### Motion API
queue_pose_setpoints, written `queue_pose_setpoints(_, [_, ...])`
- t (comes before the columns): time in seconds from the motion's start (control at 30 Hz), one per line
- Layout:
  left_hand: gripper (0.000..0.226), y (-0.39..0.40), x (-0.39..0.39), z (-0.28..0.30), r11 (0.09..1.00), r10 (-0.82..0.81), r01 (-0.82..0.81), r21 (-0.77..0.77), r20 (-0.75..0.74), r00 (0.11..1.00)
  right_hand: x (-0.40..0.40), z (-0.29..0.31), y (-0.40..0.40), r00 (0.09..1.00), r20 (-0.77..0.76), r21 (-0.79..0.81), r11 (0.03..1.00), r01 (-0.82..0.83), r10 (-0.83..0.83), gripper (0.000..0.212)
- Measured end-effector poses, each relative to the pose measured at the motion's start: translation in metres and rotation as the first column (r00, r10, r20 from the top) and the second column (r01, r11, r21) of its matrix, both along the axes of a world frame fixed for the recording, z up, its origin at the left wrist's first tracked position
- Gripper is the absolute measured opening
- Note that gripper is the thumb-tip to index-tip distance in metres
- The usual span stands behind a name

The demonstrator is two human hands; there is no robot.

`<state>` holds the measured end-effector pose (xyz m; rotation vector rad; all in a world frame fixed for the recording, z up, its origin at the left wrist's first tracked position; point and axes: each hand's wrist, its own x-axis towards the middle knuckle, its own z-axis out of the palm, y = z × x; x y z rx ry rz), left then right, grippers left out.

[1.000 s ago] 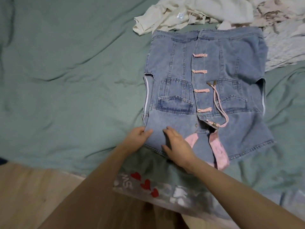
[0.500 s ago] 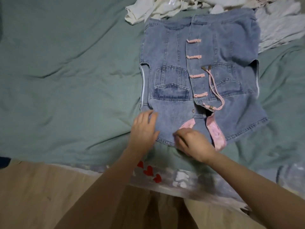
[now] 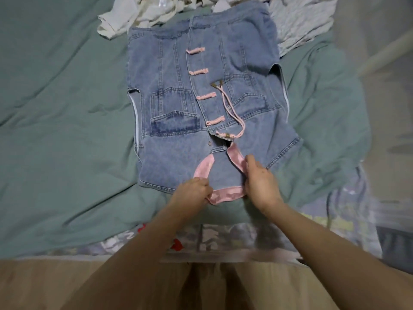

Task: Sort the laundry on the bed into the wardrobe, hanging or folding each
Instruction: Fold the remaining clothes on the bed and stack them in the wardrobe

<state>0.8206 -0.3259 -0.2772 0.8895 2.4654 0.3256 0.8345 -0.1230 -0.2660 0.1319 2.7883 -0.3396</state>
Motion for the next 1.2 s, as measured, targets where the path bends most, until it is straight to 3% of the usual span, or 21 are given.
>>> queue_pose_setpoints(0.17, [0.015,-0.005,-0.006,0.004,0.995,0.088,-0.093,0.032,0.135,0.987,0.006,0.008,0.003,0.959,0.116,0.128,0.954,-0.272,0.258,0.028])
queue_pose_setpoints(0.33, [0.016,-0.012,-0.008,0.015,0.998,0.065,-0.068,0.013,0.189,0.980,0.012,0.010,0.008,0.924,0.212,0.084,0.936,-0.342,0.319,0.027])
queue_pose_setpoints(0.43, [0.018,-0.011,-0.014,0.018,0.991,0.108,-0.125,0.048,0.271,0.957,-0.001,0.006,0.007,0.939,0.025,-0.035,0.939,-0.341,0.342,0.026])
queue_pose_setpoints(0.53, [0.025,-0.005,-0.015,0.014,0.943,0.309,-0.324,0.075,0.166,0.937,-0.022,0.004,-0.001,0.929,-0.248,-0.056,0.953,-0.298,0.276,0.030])
queue_pose_setpoints(0.63, [0.045,-0.003,-0.011,0.006,0.895,0.442,-0.445,0.030,0.081,0.894,-0.047,-0.008,-0.011,0.932,-0.038,-0.026,0.932,-0.362,0.361,0.056])
queue_pose_setpoints(0.73, [0.040,-0.003,-0.017,0.004,0.918,0.388,-0.371,-0.139,0.132,0.912,-0.066,-0.023,-0.017,0.826,0.295,-0.025,0.868,-0.496,0.480,0.058])
queue_pose_setpoints(0.77, [0.036,-0.004,-0.022,0.006,0.908,0.414,-0.398,-0.130,0.135,0.900,-0.071,-0.022,-0.018,0.810,0.316,-0.065,0.863,-0.501,0.494,0.054])
queue_pose_setpoints(0.8, [0.033,-0.004,-0.029,0.009,0.886,0.463,-0.457,-0.079,0.121,0.878,-0.077,-0.019,-0.016,0.843,0.247,-0.118,0.878,-0.464,0.479,0.048])
queue_pose_setpoints(0.87, [0.032,-0.002,-0.046,0.013,0.799,0.590,-0.594,0.095,0.067,0.805,-0.090,-0.006,-0.006,0.945,-0.116,-0.164,0.933,-0.321,0.305,0.031])
queue_pose_setpoints(0.93, [0.036,0.009,-0.065,0.013,0.726,0.661,-0.659,0.198,0.066,0.748,-0.103,0.001,0.017,0.938,-0.343,-0.015,0.998,-0.058,0.049,0.028])
queue_pose_setpoints(1.0, [0.045,0.028,-0.078,0.011,0.727,0.647,-0.655,0.208,0.113,0.754,-0.107,0.003,0.046,0.948,-0.243,0.057,0.972,0.227,-0.207,0.037])
queue_pose_setpoints(1.07, [0.055,0.049,-0.082,0.008,0.738,0.626,-0.645,0.197,0.157,0.764,-0.106,0.006,0.073,0.903,-0.043,-0.004,0.904,0.429,-0.428,0.040])
queue_pose_setpoints(1.13, [0.062,0.067,-0.080,0.004,0.798,0.579,-0.581,0.160,0.066,0.813,-0.103,0.009,0.096,0.851,0.125,-0.108,0.846,0.523,-0.510,0.043])
queue_pose_setpoints(1.2, [0.067,0.083,-0.076,0.000,0.897,0.438,-0.431,0.104,-0.064,0.897,-0.100,0.011,0.110,0.849,0.195,-0.265,0.807,0.528,-0.491,0.040])
